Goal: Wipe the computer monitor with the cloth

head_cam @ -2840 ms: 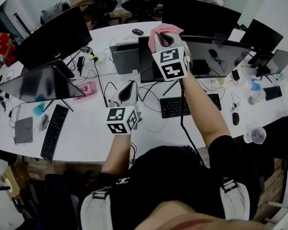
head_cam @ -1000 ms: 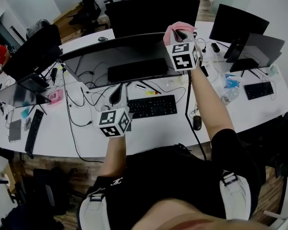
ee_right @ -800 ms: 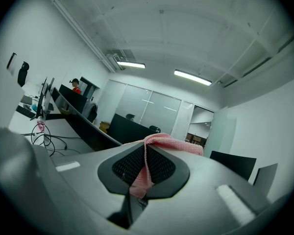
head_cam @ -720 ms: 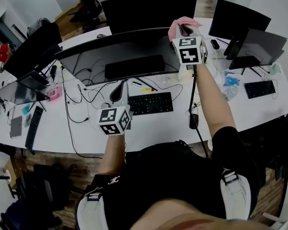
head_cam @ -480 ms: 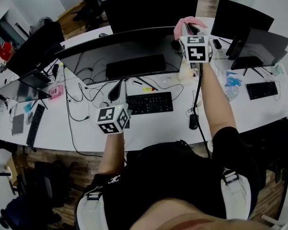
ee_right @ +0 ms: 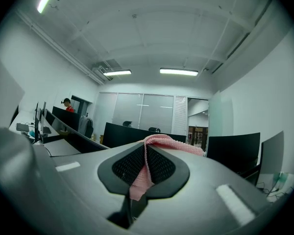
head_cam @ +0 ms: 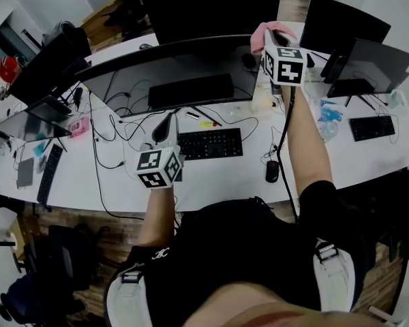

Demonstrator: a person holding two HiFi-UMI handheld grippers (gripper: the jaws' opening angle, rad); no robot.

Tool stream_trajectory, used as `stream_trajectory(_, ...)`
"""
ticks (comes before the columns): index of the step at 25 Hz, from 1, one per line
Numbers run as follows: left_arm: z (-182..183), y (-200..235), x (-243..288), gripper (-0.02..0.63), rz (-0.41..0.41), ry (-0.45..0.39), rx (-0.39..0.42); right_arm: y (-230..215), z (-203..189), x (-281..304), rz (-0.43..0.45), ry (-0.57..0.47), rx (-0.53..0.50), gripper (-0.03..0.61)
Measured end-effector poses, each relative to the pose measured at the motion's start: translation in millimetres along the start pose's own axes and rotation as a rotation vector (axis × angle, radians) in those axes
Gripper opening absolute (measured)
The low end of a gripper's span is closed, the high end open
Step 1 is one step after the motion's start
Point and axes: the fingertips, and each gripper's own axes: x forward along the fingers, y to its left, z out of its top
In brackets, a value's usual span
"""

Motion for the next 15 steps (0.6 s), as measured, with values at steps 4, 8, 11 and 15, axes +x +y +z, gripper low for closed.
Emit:
stream_trajectory(4,-2,0,-3,0.049,0.013,0.003,0.002,-6,-14,-1,0.001,0.007,0.020,0.009)
stream_trajectory(8,-7,-6,-8,0.049,0.015,0.014,0.001,-5,-21,-3,0.115,-0.034,0.203,0.009)
stream_trajectory(11,-9,-7,-11,0.049,0.018,0.017,0.005,-5,-24,-2,0.185,-0.051,0.290,0.009)
stream_trajectory(15,-10,-7,-17,0.049,0.026,0.017,0.002,-1,-30,-2,0.236,-0.067,0.309,0.009)
